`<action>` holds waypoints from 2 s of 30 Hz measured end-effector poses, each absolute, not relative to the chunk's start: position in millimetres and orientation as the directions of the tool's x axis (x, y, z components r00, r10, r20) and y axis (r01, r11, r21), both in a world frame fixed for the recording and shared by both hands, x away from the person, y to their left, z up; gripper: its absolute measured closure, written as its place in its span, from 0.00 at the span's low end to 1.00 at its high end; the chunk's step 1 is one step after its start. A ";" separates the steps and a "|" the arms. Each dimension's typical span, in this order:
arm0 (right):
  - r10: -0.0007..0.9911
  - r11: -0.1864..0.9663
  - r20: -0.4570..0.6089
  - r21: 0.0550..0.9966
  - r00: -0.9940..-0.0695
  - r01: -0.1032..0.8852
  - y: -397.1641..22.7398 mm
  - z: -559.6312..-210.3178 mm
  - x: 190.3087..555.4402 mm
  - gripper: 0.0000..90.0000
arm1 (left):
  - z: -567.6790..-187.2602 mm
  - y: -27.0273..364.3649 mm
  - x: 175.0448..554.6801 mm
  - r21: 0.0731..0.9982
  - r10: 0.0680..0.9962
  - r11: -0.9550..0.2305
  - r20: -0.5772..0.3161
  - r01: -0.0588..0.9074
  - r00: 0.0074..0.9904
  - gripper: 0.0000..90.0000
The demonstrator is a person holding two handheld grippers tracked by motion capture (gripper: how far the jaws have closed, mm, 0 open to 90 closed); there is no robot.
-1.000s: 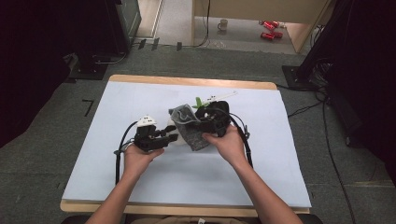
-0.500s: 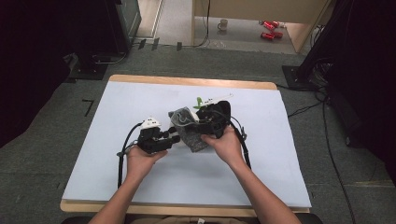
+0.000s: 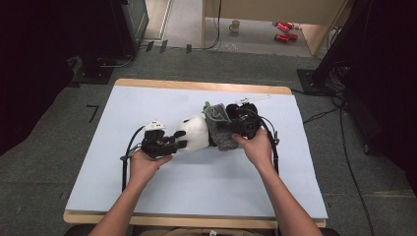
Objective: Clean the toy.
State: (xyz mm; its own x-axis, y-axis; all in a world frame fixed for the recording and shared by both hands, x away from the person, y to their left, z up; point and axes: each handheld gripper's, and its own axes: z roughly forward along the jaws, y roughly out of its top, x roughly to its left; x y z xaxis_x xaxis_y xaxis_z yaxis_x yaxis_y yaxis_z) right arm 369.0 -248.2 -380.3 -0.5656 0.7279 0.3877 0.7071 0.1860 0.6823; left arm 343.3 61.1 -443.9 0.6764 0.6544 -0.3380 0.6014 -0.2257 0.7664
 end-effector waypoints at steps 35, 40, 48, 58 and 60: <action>0.804 -0.003 0.443 0.672 -0.398 0.741 -318.8 -409.9 370.1 0.85 | -445.0 73.9 370.0 0.759 0.628 -0.255 -0.341 0.599 0.699 0.65; 0.824 0.004 0.439 0.626 -0.358 0.779 -319.0 -425.0 373.4 0.85 | -446.7 77.2 373.4 0.754 0.628 -0.250 -0.351 0.608 0.694 0.66; 0.840 0.025 0.426 0.588 -0.336 0.809 -318.8 -441.9 377.0 0.86 | -446.0 77.7 373.6 0.753 0.626 -0.253 -0.351 0.607 0.696 0.66; 0.812 0.005 0.413 0.701 -0.412 0.713 -325.7 -389.8 362.3 0.86 | -444.0 77.6 372.6 0.760 0.626 -0.271 -0.328 0.591 0.707 0.67; 0.806 0.010 0.409 0.712 -0.427 0.702 -322.8 -381.3 359.1 0.86 | -444.0 77.8 372.4 0.761 0.625 -0.274 -0.324 0.588 0.710 0.66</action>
State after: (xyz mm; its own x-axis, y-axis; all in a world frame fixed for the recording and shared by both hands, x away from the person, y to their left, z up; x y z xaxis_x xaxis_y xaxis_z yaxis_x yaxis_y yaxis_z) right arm 359.1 -322.8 -381.3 -0.4271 0.8063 0.4092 0.7018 0.0102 0.7123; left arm 372.4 77.8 -444.0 0.7104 0.6249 -0.3238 0.5880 -0.2741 0.7610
